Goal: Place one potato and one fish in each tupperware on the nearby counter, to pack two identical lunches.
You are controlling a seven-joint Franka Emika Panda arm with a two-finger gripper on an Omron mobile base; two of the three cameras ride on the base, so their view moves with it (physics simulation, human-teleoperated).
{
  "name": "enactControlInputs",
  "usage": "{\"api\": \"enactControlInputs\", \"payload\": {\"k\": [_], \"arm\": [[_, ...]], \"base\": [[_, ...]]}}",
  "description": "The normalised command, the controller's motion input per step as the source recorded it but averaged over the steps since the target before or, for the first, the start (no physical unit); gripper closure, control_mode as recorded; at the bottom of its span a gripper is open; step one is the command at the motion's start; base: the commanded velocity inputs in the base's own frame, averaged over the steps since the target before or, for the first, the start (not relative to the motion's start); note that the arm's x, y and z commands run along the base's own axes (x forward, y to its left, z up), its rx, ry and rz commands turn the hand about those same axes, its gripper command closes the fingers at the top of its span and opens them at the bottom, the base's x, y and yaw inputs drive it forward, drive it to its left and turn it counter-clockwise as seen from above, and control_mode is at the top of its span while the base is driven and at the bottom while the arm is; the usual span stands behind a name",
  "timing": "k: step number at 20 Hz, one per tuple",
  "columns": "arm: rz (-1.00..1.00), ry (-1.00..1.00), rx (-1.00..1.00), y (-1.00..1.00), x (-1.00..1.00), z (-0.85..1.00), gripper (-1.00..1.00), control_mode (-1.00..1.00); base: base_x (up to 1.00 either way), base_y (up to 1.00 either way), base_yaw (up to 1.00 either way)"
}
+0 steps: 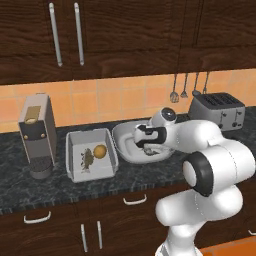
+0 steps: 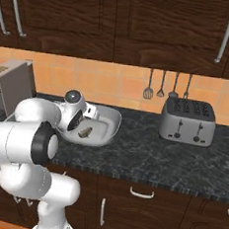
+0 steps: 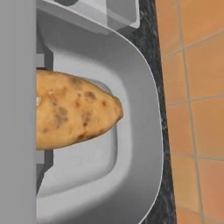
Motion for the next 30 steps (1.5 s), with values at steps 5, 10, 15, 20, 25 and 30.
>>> {"api": "enactControlInputs", "payload": {"k": [5,10,15,20,25,30], "arm": [[-0.05,-0.01,0.00,-0.03,0.28,-0.06,-1.00,-1.00],[0.00,0.00,0.04,-0.13,-0.04,0.52,-1.00,-1.00],[0.00,0.04,0.00,0.00,-0.50,0.97,-1.00,-1.00],[0.00,0.08,0.00,-0.01,-1.00,0.60,-1.00,-1.00],[0.03,0.07,0.00,0.00,-1.00,0.74,-1.00,-1.00],[0.11,0.04,0.00,-0.02,-1.00,0.82,-1.00,-1.00]], "base": [[0.00,0.00,0.00],[0.00,0.00,0.00],[0.00,0.00,0.00],[0.00,0.00,0.00],[0.00,0.00,0.00],[0.00,0.00,0.00]]}}
